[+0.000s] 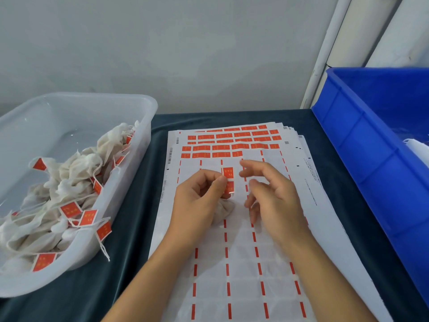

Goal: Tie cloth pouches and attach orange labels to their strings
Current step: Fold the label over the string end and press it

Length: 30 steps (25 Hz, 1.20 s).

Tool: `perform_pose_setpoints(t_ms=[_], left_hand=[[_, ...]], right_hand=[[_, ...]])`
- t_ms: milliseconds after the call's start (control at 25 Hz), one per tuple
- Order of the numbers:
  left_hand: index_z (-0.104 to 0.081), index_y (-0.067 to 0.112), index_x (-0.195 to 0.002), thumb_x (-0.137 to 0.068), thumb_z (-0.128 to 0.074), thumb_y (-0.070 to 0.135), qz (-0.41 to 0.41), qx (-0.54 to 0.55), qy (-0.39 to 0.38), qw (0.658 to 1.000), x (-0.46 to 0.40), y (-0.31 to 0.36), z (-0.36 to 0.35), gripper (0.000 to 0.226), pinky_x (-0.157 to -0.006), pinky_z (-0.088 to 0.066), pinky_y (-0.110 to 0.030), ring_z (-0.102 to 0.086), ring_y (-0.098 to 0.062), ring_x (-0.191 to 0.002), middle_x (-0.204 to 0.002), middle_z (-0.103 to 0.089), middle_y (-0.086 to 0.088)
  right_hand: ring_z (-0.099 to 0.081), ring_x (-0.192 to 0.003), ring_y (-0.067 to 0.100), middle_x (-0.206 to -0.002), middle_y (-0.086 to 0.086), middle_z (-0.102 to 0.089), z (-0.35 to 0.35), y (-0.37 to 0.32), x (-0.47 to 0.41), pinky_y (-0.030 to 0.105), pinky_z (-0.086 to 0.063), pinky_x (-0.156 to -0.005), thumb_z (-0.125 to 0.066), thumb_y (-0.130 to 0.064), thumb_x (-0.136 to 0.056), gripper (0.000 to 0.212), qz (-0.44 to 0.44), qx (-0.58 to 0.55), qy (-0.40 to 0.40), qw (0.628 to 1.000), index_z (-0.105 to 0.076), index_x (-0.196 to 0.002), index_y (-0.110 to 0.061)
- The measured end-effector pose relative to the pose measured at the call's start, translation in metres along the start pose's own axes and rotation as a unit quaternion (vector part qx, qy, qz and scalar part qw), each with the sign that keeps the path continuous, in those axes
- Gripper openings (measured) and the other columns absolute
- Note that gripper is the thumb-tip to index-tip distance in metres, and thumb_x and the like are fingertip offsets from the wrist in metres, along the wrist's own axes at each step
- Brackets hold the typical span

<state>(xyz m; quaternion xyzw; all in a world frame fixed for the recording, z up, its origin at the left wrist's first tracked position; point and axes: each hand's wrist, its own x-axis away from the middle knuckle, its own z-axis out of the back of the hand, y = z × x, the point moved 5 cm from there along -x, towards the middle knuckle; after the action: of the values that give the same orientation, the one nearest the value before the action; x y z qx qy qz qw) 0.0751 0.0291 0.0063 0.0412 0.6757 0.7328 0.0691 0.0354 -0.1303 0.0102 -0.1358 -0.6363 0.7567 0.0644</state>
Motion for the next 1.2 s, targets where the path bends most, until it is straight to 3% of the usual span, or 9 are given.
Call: perform_pose_setpoints(t_ms=[200,400,680,1200], left_hand=[[-0.075,0.015,-0.088,-0.101,-0.068,0.021,-0.003,0.046,-0.012,0.999,0.003,0.004,0.001,0.016,-0.078,-0.058,-0.017,-0.075,-0.017,-0.090,-0.089,-0.079,0.000],[-0.074,0.012,-0.089,-0.100,-0.069,0.019,-0.012,0.031,-0.012,0.999,0.002,0.006,0.000,0.014,-0.075,-0.060,-0.021,-0.075,-0.019,-0.082,-0.084,-0.078,-0.001],[-0.074,0.015,-0.091,-0.099,-0.070,0.023,-0.006,0.003,0.002,1.000,0.000,0.004,0.000,0.013,-0.072,-0.061,-0.021,-0.074,-0.018,-0.079,-0.083,-0.077,0.001],[-0.073,0.019,-0.091,-0.100,-0.070,0.019,-0.037,-0.008,-0.036,0.999,0.003,0.008,-0.002,0.009,-0.075,-0.061,-0.024,-0.074,-0.018,-0.082,-0.085,-0.076,0.004]], right_hand=[[-0.070,-0.085,0.013,-0.108,-0.020,-0.072,-0.015,0.000,0.003,0.021,-0.056,-0.063,-0.058,-0.025,-0.103,0.025,-0.002,-0.014,-0.114,0.993,-0.068,-0.118,-0.043],[-0.070,-0.081,0.005,-0.089,-0.016,-0.073,-0.009,-0.003,0.001,0.013,-0.053,-0.067,-0.067,-0.029,-0.098,0.009,0.033,0.025,-0.070,0.997,-0.073,-0.100,-0.036],[-0.069,-0.077,0.008,-0.086,-0.013,-0.073,-0.002,-0.001,-0.001,0.018,-0.055,-0.066,-0.067,-0.028,-0.098,0.010,0.029,0.007,-0.053,0.998,-0.073,-0.096,-0.036],[-0.070,-0.088,0.010,-0.090,-0.014,-0.074,-0.001,-0.002,-0.001,0.020,-0.058,-0.072,-0.068,-0.030,-0.098,0.007,0.030,0.019,-0.057,0.998,-0.073,-0.094,-0.034]])
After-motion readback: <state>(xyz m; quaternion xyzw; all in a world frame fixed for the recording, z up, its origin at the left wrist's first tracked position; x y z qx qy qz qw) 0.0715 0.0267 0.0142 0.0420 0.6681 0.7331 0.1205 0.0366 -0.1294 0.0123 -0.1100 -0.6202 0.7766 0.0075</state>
